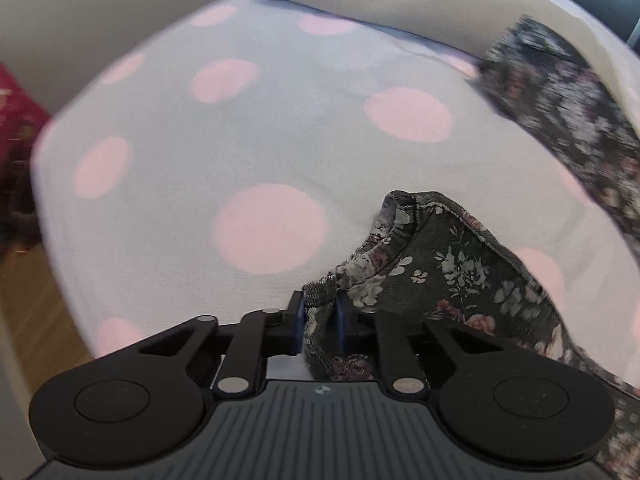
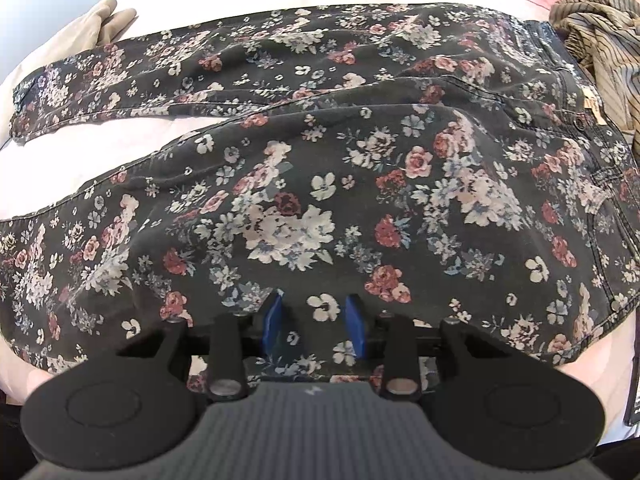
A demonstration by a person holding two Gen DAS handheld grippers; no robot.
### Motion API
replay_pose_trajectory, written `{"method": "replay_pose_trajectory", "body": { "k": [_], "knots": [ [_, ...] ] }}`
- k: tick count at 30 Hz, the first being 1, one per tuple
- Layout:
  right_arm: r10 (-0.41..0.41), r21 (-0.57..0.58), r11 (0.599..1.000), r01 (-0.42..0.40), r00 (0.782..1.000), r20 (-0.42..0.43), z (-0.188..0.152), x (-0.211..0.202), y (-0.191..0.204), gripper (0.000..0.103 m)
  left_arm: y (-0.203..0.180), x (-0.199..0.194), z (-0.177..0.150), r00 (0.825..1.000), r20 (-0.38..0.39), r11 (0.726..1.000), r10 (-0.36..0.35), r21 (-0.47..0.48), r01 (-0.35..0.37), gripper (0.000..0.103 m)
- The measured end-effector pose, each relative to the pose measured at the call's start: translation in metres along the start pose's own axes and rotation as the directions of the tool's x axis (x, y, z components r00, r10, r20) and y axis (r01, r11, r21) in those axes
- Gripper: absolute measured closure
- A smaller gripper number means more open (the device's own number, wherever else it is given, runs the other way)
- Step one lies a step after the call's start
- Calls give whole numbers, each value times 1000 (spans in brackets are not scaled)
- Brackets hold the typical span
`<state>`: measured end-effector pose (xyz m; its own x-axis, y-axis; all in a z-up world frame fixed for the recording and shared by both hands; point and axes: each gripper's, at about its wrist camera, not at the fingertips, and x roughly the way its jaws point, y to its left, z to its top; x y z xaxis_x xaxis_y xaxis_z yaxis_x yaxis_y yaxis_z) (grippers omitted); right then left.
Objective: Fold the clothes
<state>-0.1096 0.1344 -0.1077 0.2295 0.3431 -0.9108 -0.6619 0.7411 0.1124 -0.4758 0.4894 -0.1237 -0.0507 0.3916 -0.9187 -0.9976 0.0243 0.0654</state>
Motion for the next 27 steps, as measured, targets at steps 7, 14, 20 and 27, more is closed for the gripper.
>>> {"method": "replay_pose_trajectory", "body": {
  "k": [7, 14, 20, 27],
  "knots": [
    [-17, 15, 1000, 17, 1000, 2, -3, -3, -7, 65, 26, -7, -2, 993, -37, 991, 114, -69, -116, 94],
    [-28, 19, 999, 28, 999, 22, -5, -11, -17, 64, 13, -22, 1, 985, 4, 984, 175, -39, -174, 80],
    [-56, 78, 995, 54, 998, 23, 4, -27, -54, 64, -15, -56, 6, 988, 125, 996, 86, 15, -89, 80],
    [-79, -83, 993, 88, 992, 102, 19, -60, -100, 64, -78, -90, -12, 972, 199, 941, -123, 336, 50, 80]
  ]
}}
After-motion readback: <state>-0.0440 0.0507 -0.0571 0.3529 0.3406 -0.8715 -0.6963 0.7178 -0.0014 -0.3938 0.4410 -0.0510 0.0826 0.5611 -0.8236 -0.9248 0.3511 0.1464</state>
